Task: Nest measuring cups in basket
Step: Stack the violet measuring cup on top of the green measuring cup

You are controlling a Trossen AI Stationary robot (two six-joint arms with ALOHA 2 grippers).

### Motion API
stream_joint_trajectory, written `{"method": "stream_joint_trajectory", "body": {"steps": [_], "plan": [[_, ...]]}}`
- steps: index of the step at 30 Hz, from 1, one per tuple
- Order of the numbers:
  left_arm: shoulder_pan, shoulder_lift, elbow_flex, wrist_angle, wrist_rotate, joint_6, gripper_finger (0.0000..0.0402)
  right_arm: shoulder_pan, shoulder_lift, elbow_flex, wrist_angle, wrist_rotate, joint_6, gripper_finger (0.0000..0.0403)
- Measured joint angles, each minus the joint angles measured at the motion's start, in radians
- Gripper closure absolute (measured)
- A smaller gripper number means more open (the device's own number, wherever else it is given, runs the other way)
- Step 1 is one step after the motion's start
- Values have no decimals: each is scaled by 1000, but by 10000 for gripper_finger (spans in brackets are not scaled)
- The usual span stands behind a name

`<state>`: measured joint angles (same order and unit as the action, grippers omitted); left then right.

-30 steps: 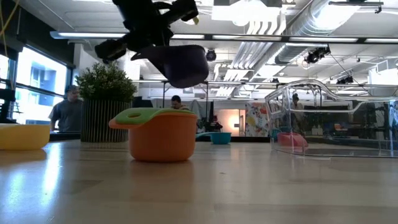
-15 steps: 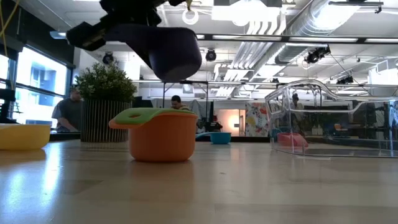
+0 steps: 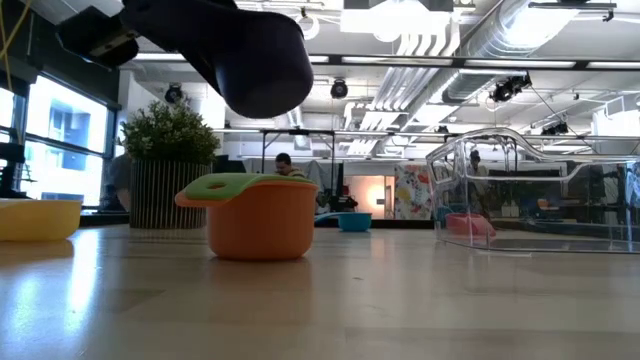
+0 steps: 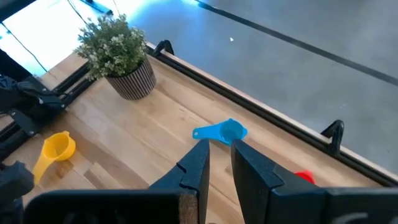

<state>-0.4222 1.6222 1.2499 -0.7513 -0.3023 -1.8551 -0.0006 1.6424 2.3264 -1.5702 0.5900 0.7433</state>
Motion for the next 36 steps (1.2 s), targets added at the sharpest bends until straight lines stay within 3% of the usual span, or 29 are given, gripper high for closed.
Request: {"method": "stream_joint_trajectory", "body": {"steps": [10, 27, 36], "plan": [[-35, 1, 0, 0, -35, -75, 396, 0, 0, -82, -1, -7, 16, 343], [-52, 1, -1, 0, -81, -161, 396, 0, 0, -84, -1, -45, 16, 343], [-86, 51, -2, 15, -124, -279, 396, 0, 0, -84, -1, -47, 8, 343]]}}
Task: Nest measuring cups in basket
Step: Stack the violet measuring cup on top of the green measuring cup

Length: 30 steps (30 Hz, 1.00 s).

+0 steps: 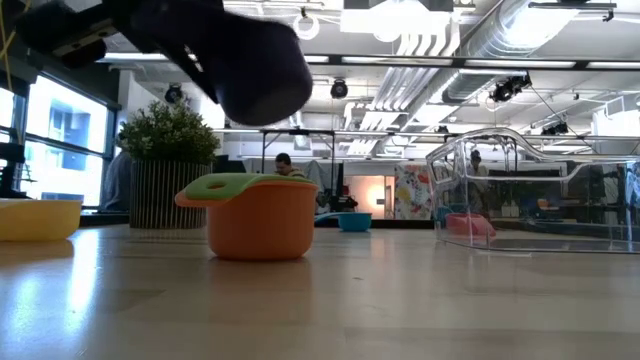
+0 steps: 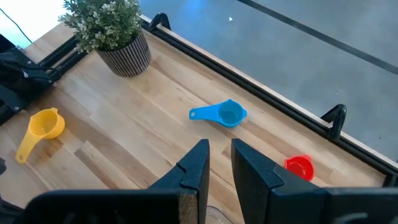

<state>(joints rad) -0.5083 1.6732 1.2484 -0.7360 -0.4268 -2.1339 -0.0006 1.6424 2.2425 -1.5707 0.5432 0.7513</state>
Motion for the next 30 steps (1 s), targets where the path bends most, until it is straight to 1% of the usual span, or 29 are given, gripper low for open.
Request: {"method": "stream_joint_trajectory", "body": {"steps": [7, 14, 20, 30], "plan": [[0, 56, 0, 8, -2, -39, 396, 0, 0, 0, 1, -2, 0, 343], [27, 58, 0, 5, -4, -31, 396, 0, 0, 0, 1, -2, 0, 343], [57, 67, 1, 2, 28, -3, 396, 0, 0, 0, 0, -2, 0, 343], [71, 94, 2, -3, 91, 15, 396, 0, 0, 0, 0, -2, -1, 343]]}}
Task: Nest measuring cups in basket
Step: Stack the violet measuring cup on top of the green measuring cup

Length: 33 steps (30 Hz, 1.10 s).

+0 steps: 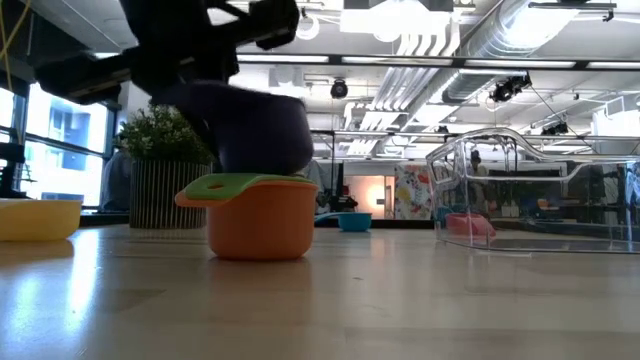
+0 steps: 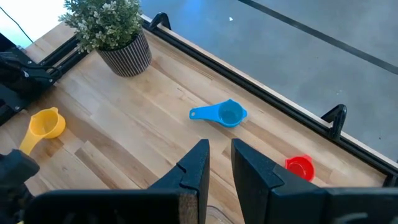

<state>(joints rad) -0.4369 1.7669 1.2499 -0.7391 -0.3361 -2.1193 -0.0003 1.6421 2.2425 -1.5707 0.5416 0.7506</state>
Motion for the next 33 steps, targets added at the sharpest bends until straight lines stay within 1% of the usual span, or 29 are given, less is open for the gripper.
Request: {"method": "stream_joint_trajectory", "body": {"steps": [4, 13, 19, 24, 33], "plan": [[6, 19, 0, 12, 11, 0, 396, 0, 0, 0, 0, 0, 0, 343], [6, 21, -1, -8, 28, 1, 396, 0, 0, 0, 0, -1, 0, 343], [17, 21, -1, -15, 40, 1, 396, 0, 0, 0, 0, -31, -18, 343], [30, 21, -1, -13, 72, 5, 380, 0, 0, 0, 0, -34, -17, 343], [32, 21, -1, 6, 76, 29, 345, 0, 0, 0, 0, -28, -18, 343]]}}
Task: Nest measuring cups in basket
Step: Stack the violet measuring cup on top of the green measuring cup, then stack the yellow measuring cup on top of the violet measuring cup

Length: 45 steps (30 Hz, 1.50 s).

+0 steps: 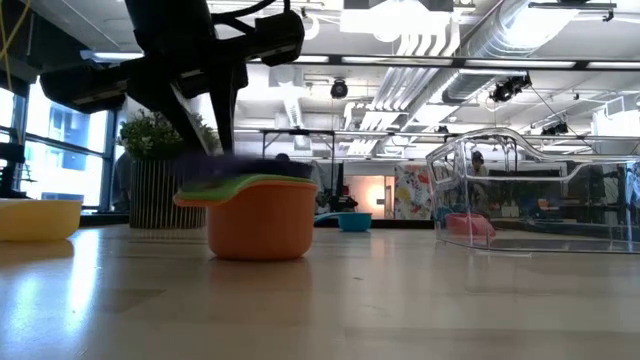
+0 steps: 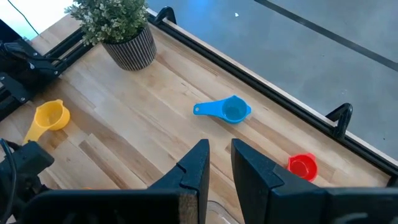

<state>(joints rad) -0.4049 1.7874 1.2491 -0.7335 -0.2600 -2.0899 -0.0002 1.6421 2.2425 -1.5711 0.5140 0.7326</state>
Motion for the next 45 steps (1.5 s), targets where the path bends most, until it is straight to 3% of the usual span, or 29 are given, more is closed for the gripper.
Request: {"method": "stream_joint_trajectory", "body": {"steps": [12, 27, 31, 45], "plan": [[13, -3, 0, 51, 92, 86, 310, 0, 0, 0, 0, 0, 0, 343], [-3, -34, 0, 24, 65, 139, 309, 0, 0, 0, 0, -25, -23, 343], [-15, -87, 0, -51, 17, 138, 309, 0, 0, 0, 4, -72, -45, 343], [-44, -252, 0, -504, 14, 94, 309, 1, 0, 0, 4, -157, -87, 343]]}}
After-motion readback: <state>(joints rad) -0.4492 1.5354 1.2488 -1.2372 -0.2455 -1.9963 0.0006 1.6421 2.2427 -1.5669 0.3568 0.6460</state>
